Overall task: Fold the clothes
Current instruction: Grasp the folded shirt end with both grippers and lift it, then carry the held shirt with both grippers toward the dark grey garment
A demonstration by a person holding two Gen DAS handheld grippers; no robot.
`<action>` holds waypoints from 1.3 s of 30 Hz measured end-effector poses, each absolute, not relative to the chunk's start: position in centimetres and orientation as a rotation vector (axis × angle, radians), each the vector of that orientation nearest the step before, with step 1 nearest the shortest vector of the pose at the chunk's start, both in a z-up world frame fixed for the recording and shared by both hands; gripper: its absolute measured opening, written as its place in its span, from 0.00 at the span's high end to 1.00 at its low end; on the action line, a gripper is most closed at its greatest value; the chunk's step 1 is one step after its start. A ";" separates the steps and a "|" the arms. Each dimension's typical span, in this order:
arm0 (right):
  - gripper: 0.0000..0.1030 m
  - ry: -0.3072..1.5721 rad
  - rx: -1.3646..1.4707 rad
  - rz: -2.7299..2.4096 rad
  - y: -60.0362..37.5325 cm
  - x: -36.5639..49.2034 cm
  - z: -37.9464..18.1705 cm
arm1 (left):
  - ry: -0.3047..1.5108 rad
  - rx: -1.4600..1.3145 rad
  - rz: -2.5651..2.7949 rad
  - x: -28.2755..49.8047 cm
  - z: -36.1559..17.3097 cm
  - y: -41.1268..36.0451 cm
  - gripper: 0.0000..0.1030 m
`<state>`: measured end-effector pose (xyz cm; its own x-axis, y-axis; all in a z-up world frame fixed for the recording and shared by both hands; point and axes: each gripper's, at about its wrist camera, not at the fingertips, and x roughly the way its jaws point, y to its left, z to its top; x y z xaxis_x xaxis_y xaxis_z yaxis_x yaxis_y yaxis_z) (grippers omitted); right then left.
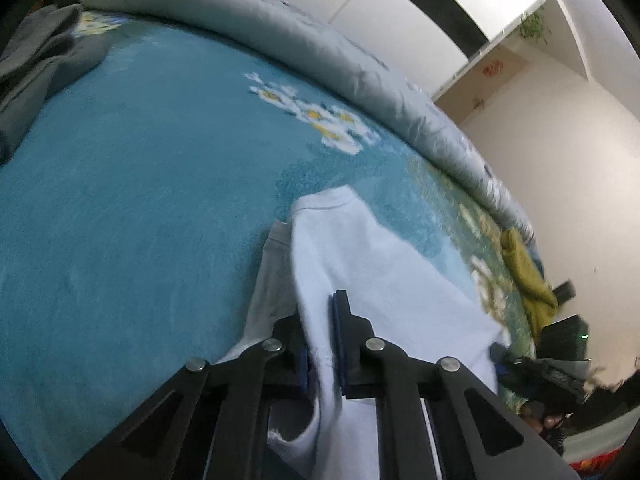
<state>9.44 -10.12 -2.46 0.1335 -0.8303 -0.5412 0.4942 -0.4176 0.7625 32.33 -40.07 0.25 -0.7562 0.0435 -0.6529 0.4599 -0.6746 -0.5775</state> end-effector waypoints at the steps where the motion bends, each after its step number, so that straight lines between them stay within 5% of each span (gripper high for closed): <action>1: 0.84 -0.356 1.316 -1.532 -10.5 9.2 -2.3 | 1.138 0.919 -2.500 32.9 0.9 -39.7 0.91; 9: 0.85 -0.104 1.228 -1.510 -15.4 7.5 1.9 | 1.056 0.828 -2.526 36.0 3.9 -37.3 0.92; 16: 0.82 -0.107 1.293 -1.537 -15.0 6.9 -0.3 | 1.230 0.816 -2.433 36.5 1.1 -40.2 0.91; 18: 0.77 -0.123 1.274 -1.561 -14.1 7.2 0.1 | 1.230 0.819 -2.445 36.4 1.2 -40.5 0.80; 20: 0.58 -0.143 1.258 -1.581 -13.2 7.6 0.5 | 1.212 0.828 -2.463 36.0 1.3 -40.7 0.49; 24: 0.50 -0.192 1.291 -1.560 -11.7 9.0 -0.3 | 1.201 0.916 -2.486 34.4 0.7 -41.1 0.47; 32: 0.48 -0.199 1.314 -1.520 -12.4 11.1 -1.6 | 1.193 1.057 -2.560 31.4 -0.4 -40.6 0.50; 36: 0.52 -0.220 1.309 -1.499 -12.8 11.5 -1.8 | 1.292 1.010 -2.557 32.1 -0.9 -41.1 0.78; 38: 0.80 -0.240 1.313 -1.479 -12.8 11.6 -1.8 | 1.345 0.964 -2.567 32.6 -0.8 -41.0 0.90; 39: 0.84 -0.248 1.313 -1.479 -12.8 11.5 -1.7 | 1.362 0.939 -2.576 32.8 -0.6 -40.8 0.91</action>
<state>11.53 -12.77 -1.69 0.2023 -0.7921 -0.5759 0.5613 -0.3881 0.7309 32.82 -40.78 -0.61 -0.8089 0.2056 -0.5508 0.3395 -0.6015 -0.7231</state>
